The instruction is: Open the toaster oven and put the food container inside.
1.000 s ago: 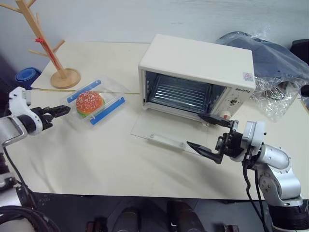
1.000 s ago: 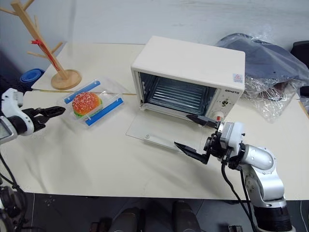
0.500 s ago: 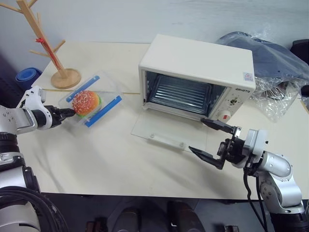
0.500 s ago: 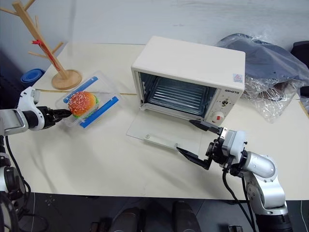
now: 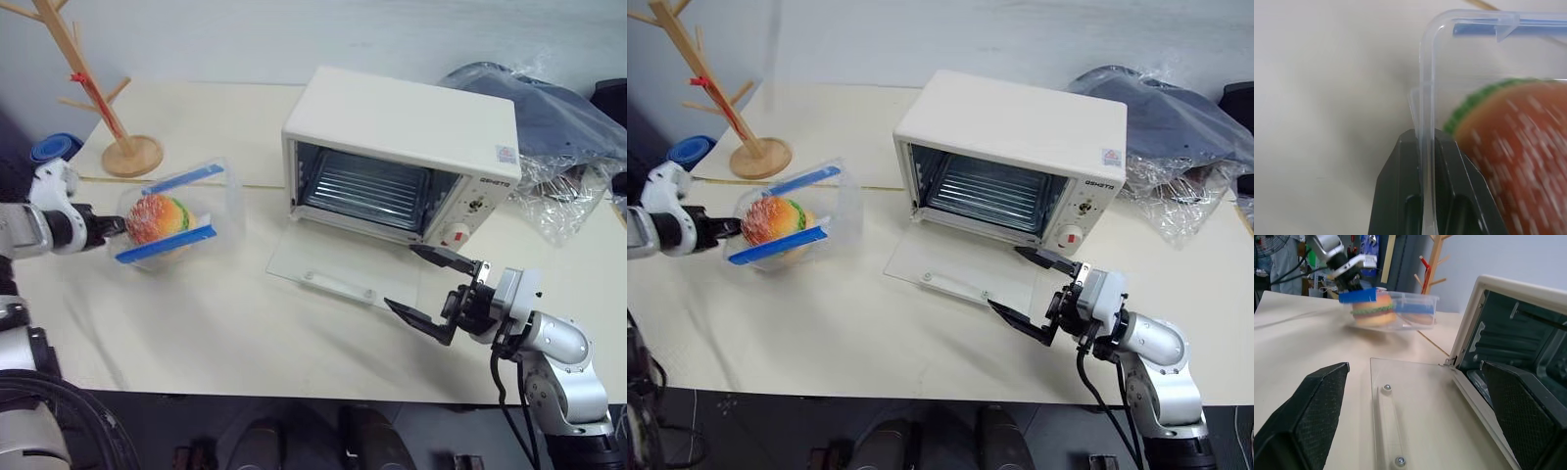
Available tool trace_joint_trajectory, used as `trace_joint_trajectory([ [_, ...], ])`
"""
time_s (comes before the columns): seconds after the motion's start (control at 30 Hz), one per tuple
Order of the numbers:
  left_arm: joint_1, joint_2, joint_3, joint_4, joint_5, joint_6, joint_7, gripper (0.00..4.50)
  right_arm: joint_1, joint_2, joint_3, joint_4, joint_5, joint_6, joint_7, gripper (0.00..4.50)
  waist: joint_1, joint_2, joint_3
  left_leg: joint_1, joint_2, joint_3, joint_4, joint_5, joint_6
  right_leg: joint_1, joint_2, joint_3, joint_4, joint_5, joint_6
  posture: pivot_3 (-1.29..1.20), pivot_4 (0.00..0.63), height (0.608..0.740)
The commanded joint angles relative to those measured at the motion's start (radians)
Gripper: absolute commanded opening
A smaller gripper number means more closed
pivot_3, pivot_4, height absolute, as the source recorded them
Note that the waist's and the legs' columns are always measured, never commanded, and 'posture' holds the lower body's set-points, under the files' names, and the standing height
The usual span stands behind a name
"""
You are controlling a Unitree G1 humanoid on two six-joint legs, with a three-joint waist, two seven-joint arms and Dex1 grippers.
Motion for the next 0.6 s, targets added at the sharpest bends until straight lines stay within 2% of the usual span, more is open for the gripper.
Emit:
trace_joint_trajectory([
  [0.03, 0.016, 0.073, -0.043, -0.199, -0.040, 0.048, -0.104, 0.01, 0.019, -0.011, -0.035, -0.015, -0.002, -0.018, -0.013, 4.50, 0.000, 0.000, 0.000, 0.000, 0.000, 0.001, 0.000, 0.000, 0.000, 0.000, 0.000, 0.000, 0.000, 0.000, 0.000, 0.00, 0.150, 0.740],
  [0.1, -0.014, 0.091, -0.087, -0.296, -0.071, 0.195, -0.107, 0.01, 0.048, -0.027, -0.057, -0.028, -0.005, -0.008, -0.027, 4.50, 0.004, 0.001, 0.000, 0.000, -0.001, 0.001, 0.000, 0.000, 0.000, 0.000, -0.001, 0.001, 0.000, 0.000, 0.000, 0.00, 0.150, 0.740],
  [0.2, -0.051, 0.012, -0.051, -0.386, -0.093, 0.272, -0.066, 0.01, 0.101, -0.049, -0.093, -0.037, -0.003, -0.010, -0.034, 4.50, 0.012, 0.001, 0.000, 0.000, -0.001, 0.000, 0.000, 0.001, 0.001, 0.001, -0.001, 0.000, 0.001, 0.000, 0.000, 0.00, 0.150, 0.740],
  [0.4, -0.054, -0.143, -0.087, -0.527, -0.232, 0.290, 0.035, 0.01, 0.191, -0.066, -0.148, -0.049, -0.009, -0.019, -0.048, 4.50, 0.014, 0.000, 0.000, 0.000, -0.001, 0.000, 0.001, 0.002, 0.001, 0.000, -0.001, 0.001, 0.004, 0.000, 0.000, 0.00, 0.150, 0.740],
  [0.6, -0.120, -0.334, -0.106, -0.530, -0.202, 0.290, 0.174, 0.01, 0.244, -0.045, -0.158, -0.083, -0.014, -0.027, -0.082, 4.50, 0.002, 0.000, 0.000, 0.001, -0.001, 0.001, 0.001, 0.003, -0.001, 0.000, 0.001, 0.001, 0.005, 0.000, 0.000, 0.00, 0.150, 0.740],
])
